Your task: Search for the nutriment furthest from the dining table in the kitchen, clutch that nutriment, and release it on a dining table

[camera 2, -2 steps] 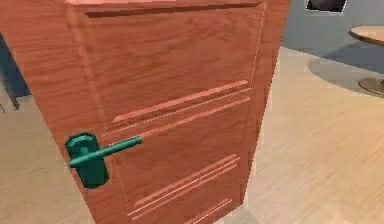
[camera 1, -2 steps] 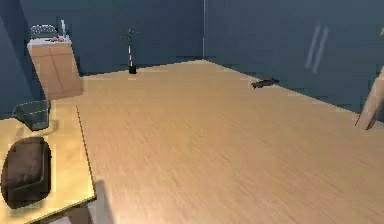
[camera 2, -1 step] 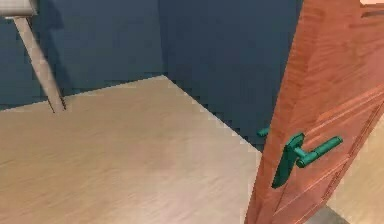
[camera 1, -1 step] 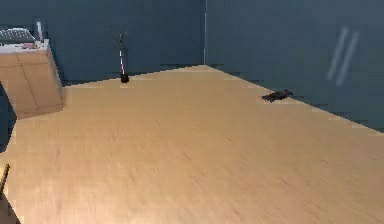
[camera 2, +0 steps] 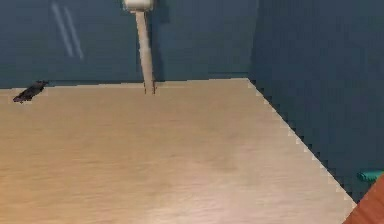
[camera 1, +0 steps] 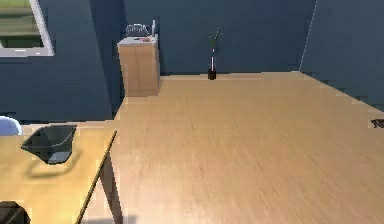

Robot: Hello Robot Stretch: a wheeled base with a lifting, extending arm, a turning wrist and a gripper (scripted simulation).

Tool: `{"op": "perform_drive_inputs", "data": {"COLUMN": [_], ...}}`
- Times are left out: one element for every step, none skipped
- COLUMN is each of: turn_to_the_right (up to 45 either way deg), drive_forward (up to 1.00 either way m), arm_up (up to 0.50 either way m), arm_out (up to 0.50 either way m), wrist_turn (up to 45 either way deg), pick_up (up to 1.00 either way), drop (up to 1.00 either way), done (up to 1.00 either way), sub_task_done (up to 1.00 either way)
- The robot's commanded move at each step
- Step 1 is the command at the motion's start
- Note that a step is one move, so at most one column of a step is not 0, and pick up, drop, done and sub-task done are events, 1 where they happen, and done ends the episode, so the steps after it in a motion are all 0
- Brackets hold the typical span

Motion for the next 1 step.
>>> {"op": "perform_drive_inputs", "data": {"turn_to_the_right": [0.0], "drive_forward": [1.00], "arm_up": [0.00], "arm_out": [0.00], "wrist_turn": [0.0], "pick_up": [0.00], "drop": [0.00], "done": [0.00], "sub_task_done": [0.00]}}
